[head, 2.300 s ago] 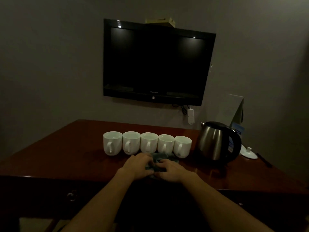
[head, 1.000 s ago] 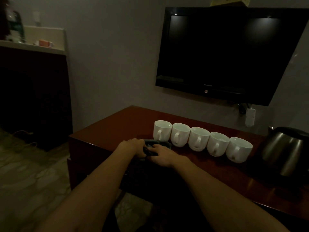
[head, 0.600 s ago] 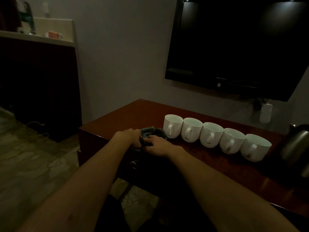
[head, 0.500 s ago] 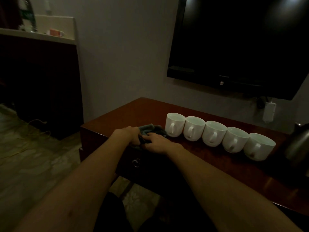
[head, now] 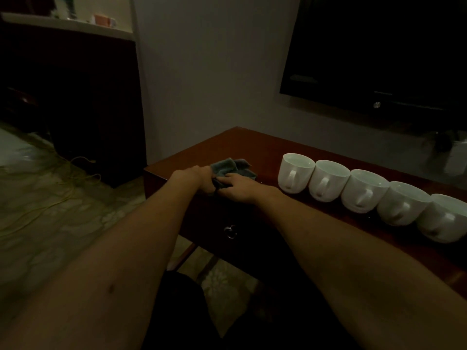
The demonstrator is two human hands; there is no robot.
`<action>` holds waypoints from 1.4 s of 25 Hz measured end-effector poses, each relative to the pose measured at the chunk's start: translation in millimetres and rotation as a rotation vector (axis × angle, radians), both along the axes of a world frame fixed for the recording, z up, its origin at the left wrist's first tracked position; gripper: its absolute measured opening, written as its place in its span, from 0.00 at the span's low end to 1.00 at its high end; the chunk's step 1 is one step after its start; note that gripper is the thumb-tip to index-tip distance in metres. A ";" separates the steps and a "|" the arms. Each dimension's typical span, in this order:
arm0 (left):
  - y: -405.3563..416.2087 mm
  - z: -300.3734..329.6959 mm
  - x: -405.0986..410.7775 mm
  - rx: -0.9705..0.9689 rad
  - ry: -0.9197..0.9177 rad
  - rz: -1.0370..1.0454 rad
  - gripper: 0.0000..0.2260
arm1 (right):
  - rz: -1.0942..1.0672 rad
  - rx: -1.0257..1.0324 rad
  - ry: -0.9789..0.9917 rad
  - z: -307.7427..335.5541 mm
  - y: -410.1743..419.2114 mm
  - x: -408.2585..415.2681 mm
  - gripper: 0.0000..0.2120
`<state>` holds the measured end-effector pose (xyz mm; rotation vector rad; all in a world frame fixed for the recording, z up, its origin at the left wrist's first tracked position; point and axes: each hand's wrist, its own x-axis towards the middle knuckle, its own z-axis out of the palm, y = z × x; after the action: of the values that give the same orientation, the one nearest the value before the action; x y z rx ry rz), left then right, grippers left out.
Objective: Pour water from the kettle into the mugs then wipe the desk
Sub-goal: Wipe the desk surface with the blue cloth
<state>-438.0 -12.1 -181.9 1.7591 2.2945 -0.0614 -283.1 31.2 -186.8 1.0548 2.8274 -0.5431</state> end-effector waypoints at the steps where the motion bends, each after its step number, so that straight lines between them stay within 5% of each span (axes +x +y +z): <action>1: 2.5 -1.1 -5.8 0.006 -0.003 0.008 0.23 | 0.001 0.012 -0.011 -0.5 3.8 -5.3 0.27; 14: 48.3 5.4 -56.6 -0.023 0.080 0.037 0.30 | 0.011 -0.087 -0.077 19.0 56.3 -54.8 0.27; 35: 87.0 9.3 -87.4 -0.023 0.061 0.104 0.27 | 0.002 -0.135 -0.073 20.6 106.2 -97.8 0.29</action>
<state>-525.5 74.9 -172.6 1.6459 2.4141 -0.1229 -380.9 137.4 -166.2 1.0252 2.6861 -0.6702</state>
